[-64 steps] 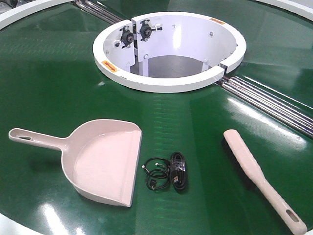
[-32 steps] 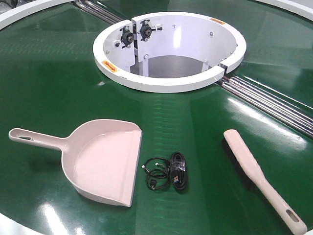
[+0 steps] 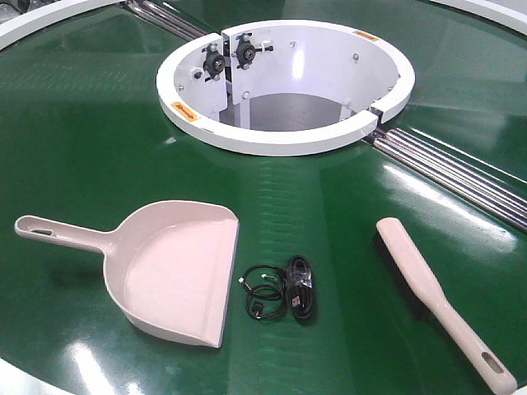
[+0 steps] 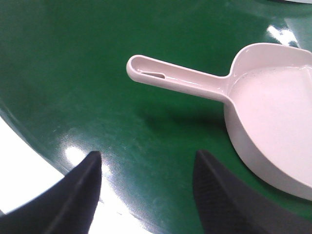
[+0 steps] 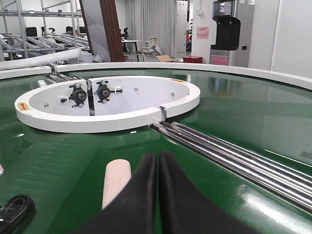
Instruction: Clean and inspect green conveyor with broom and dustpan
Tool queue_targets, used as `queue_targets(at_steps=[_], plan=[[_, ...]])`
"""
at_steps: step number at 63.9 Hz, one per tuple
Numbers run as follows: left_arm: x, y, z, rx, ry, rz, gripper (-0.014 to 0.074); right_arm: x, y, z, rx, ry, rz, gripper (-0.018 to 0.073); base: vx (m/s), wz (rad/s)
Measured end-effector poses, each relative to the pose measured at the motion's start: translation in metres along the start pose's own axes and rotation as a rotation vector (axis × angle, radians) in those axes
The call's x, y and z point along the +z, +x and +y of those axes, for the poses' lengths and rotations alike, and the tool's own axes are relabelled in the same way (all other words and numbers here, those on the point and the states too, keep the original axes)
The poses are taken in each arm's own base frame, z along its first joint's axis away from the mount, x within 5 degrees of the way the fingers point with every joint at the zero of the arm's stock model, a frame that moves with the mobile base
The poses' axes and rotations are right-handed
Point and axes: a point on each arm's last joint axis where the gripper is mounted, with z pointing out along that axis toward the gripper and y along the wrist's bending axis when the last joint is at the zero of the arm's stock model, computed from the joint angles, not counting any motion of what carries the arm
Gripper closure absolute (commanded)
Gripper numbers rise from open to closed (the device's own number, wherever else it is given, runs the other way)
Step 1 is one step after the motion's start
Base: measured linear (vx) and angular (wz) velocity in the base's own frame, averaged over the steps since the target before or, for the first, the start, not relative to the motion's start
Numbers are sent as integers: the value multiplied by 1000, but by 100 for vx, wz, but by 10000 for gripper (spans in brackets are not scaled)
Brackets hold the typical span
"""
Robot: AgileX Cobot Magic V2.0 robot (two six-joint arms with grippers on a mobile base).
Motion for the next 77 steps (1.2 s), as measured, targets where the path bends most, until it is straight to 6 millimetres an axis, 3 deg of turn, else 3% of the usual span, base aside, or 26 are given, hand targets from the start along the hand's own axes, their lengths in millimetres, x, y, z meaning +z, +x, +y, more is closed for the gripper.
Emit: queue_targets(at_steps=[14,25,42,57,69,77], plan=[[0,-4,-1,-38,11,-43,190,0,0,0,0,0,0,569,0,0],[2,-13,-1,-33,11,-11,117,0,0,0,0,0,0,569,0,0],[3,-69,-2,88,38,66,71,0,0,0,0,0,0,569,0,0],[9,-131,-16,298,220,91,71,0,0,0,0,0,0,569,0,0],[35,-159,-25,598,383,162,72,0,0,0,0,0,0,569,0,0],[61,-168,-25,637,398,186,74,0,0,0,1,0,0,569,0,0]])
